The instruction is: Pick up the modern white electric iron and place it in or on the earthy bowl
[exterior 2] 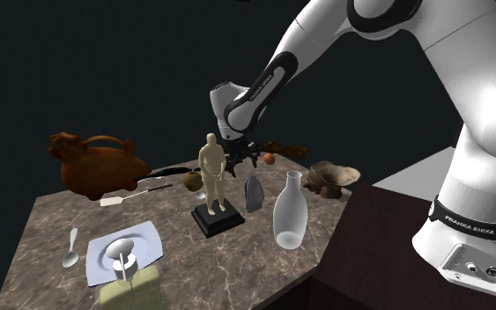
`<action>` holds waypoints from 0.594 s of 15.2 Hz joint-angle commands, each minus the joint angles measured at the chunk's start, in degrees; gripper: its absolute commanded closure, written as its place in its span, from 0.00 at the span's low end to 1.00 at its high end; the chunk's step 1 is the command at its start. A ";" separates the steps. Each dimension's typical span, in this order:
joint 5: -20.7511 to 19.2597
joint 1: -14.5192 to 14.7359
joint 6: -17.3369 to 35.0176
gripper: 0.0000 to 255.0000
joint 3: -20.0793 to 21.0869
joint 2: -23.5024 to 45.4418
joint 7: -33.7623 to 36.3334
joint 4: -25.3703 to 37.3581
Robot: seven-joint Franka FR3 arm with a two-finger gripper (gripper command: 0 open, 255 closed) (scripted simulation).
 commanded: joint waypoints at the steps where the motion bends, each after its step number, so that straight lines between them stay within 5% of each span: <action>1: -0.25 -0.05 0.87 0.00 -0.33 1.32 0.31 0.48; 9: -1.08 -0.22 3.82 0.00 -1.02 4.01 0.80 0.26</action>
